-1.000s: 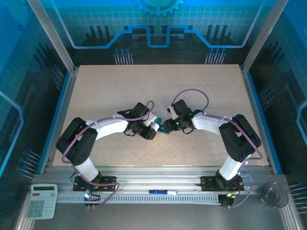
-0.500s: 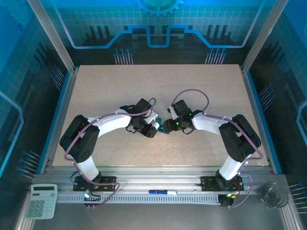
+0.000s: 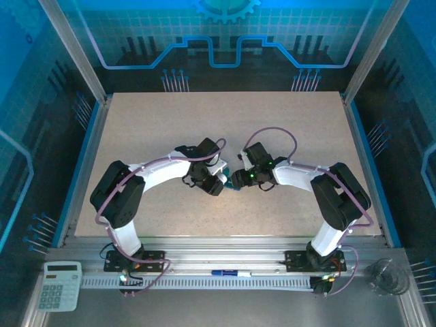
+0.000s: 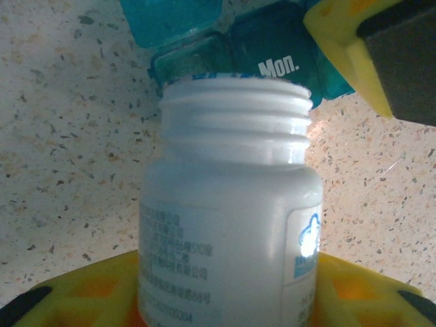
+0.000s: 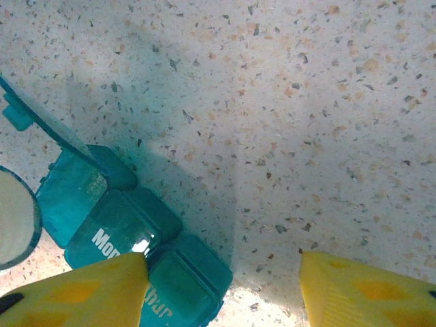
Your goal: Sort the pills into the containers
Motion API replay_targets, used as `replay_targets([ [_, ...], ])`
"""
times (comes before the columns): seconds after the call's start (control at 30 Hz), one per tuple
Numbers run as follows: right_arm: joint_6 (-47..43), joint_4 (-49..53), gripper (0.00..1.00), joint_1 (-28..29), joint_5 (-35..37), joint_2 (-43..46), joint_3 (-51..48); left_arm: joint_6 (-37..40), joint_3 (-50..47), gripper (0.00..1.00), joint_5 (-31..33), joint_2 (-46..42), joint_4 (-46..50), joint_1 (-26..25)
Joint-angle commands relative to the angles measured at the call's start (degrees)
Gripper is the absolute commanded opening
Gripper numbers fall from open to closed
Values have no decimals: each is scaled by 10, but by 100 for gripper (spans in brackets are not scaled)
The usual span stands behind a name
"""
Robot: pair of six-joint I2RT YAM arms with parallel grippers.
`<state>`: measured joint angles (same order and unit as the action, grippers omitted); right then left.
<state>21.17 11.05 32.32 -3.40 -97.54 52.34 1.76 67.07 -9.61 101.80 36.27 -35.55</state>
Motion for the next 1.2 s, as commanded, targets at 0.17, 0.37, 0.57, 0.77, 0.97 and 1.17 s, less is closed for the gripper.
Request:
replay_targets([
  [0.17,10,2,62,8,6,-9,-12,13,40,0,25,23,60,-6],
  [0.37,10,1,62,8,5,-10,-13,16,53,0,30,31,76,-8],
  [0.57,11,-1,61,8,5,-10,-14,23,67,0,37,37,91,-11],
  [0.77,12,-3,62,8,3,-12,-15,30,81,0,40,47,105,-12],
  [0.97,12,-3,61,8,2,-11,-16,44,100,0,55,60,128,-13],
  [1.17,13,-5,61,8,1,-12,-16,54,120,0,71,74,151,-18],
])
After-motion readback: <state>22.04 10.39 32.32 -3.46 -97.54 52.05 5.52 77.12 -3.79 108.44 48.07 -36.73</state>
